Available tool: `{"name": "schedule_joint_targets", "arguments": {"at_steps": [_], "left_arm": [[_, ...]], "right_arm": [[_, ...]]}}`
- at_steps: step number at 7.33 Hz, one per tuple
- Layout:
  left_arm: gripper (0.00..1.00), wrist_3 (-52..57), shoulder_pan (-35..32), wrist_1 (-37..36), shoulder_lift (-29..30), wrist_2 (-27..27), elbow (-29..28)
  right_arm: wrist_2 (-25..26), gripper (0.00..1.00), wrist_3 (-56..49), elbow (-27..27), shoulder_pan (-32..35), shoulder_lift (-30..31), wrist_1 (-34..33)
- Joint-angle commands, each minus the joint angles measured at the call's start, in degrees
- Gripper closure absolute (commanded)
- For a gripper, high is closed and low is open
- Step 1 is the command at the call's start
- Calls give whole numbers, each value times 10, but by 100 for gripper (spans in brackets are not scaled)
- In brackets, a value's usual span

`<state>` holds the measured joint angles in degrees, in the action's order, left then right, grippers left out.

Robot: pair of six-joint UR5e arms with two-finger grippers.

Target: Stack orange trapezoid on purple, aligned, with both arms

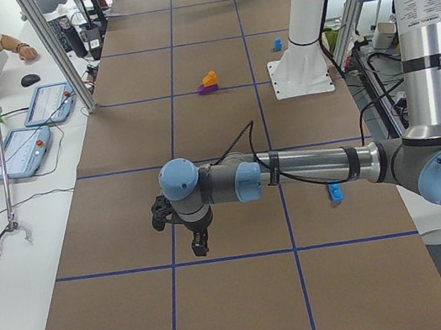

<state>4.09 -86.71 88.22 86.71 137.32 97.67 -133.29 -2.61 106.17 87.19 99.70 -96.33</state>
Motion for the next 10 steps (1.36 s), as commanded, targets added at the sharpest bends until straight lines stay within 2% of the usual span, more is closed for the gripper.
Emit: {"name": "schedule_joint_targets", "arguments": {"at_steps": [1, 8, 10], "left_arm": [[0, 0, -2, -1, 0, 1, 4], [0, 0, -5, 0, -10, 4, 5], [0, -1, -7, -4, -11, 2, 30]], "right_arm": [[-2, 0, 1, -1, 0, 0, 0], [-8, 0, 0, 4, 1, 5, 0], [-8, 0, 0, 3, 1, 6, 0]]}}
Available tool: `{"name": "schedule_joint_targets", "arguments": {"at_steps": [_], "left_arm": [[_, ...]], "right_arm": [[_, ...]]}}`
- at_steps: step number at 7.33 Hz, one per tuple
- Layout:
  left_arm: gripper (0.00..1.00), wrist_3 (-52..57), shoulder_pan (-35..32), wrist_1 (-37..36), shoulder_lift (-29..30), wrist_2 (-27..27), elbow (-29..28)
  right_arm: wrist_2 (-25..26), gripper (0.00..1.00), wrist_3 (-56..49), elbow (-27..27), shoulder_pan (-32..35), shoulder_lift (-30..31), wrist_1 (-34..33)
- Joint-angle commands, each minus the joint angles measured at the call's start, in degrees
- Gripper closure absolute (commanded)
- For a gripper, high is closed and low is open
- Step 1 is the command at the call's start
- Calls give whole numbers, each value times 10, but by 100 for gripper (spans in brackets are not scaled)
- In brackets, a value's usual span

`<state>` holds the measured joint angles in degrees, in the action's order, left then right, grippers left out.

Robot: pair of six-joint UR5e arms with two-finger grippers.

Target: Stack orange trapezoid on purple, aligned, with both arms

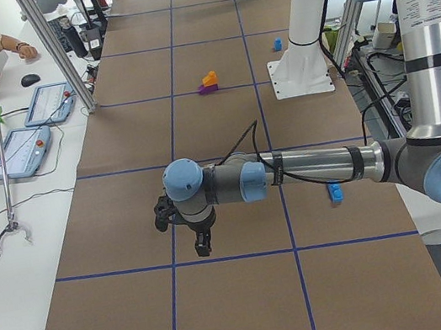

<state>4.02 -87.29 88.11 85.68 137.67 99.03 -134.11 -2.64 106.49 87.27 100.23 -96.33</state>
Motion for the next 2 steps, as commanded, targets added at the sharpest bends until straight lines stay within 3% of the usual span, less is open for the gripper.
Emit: {"name": "schedule_joint_targets", "arguments": {"at_steps": [1, 2], "left_arm": [[0, 0, 2, -2, -16, -6, 54], [0, -1, 5, -2, -9, -6, 48]], "right_arm": [[1, 0, -1, -1, 0, 1, 0], [1, 0, -1, -2, 0, 1, 0]]}}
